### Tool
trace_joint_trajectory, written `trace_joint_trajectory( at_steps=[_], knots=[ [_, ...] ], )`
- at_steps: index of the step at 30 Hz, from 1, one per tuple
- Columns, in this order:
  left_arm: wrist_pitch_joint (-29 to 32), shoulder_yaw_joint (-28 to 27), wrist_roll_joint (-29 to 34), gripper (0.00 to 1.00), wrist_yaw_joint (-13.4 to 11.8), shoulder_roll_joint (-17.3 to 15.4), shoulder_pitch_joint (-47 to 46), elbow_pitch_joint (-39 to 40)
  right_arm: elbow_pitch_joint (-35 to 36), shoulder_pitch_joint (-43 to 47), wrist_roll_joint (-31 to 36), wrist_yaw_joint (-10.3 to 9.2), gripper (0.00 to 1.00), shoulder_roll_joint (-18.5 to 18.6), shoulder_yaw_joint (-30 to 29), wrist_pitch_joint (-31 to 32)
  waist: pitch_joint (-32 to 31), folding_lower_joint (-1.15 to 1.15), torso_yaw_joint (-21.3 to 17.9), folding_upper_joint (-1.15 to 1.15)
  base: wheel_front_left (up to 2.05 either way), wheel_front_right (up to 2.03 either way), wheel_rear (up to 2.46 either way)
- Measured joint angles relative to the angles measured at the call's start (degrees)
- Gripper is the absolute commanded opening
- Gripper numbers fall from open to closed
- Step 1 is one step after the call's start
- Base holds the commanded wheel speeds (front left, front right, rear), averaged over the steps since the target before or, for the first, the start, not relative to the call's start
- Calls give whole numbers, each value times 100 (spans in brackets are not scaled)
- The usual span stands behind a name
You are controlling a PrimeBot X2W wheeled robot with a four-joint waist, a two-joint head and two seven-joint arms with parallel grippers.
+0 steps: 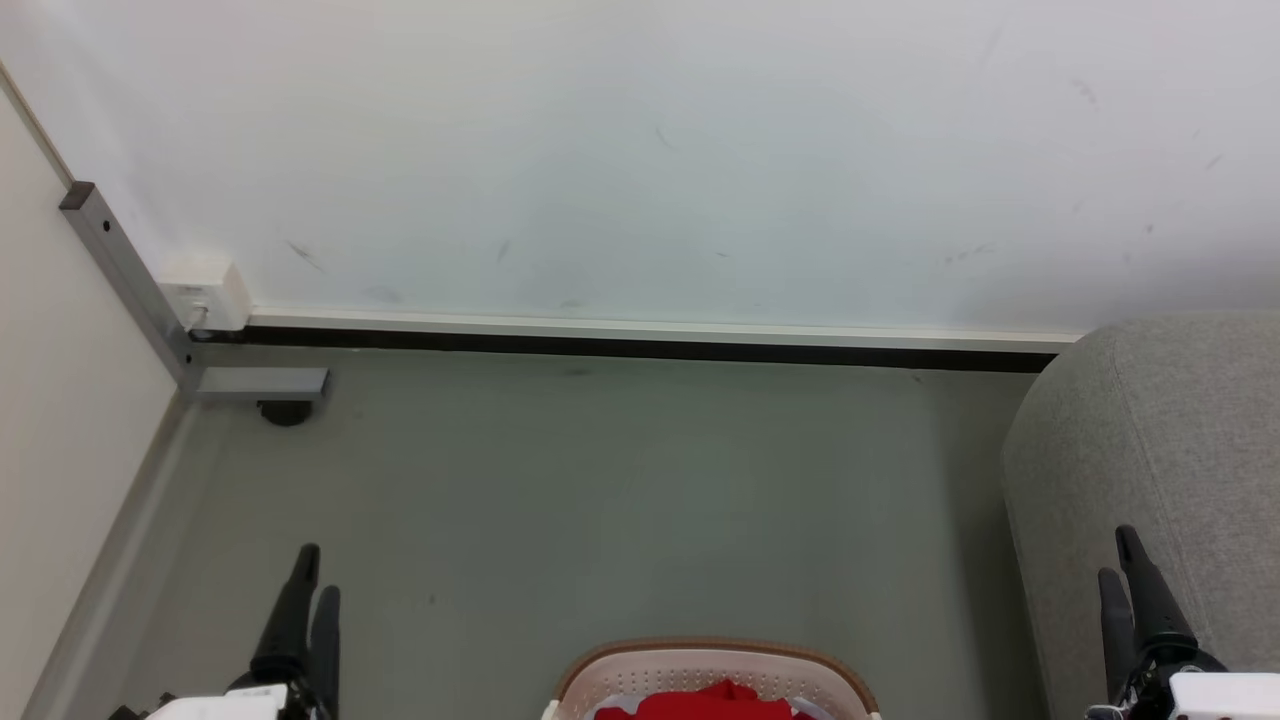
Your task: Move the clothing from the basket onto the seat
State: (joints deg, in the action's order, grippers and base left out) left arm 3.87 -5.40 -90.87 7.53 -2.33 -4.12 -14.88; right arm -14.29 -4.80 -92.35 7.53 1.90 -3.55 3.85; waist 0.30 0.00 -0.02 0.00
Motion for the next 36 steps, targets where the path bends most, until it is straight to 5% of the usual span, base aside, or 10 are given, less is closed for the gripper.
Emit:
trace_joint_trajectory(
  at_steps=[12,36],
  knots=[
    [-303,46,849,100,0,-38,-3,245,328,-1,709,0,100,5,136,-304,20,0,-11,0,0,0,0],
    [-815,109,3846,100,0,-58,31,523,304,-2,3704,0,100,21,575,-808,25,0,-65,0,0,0,0]
  ],
)
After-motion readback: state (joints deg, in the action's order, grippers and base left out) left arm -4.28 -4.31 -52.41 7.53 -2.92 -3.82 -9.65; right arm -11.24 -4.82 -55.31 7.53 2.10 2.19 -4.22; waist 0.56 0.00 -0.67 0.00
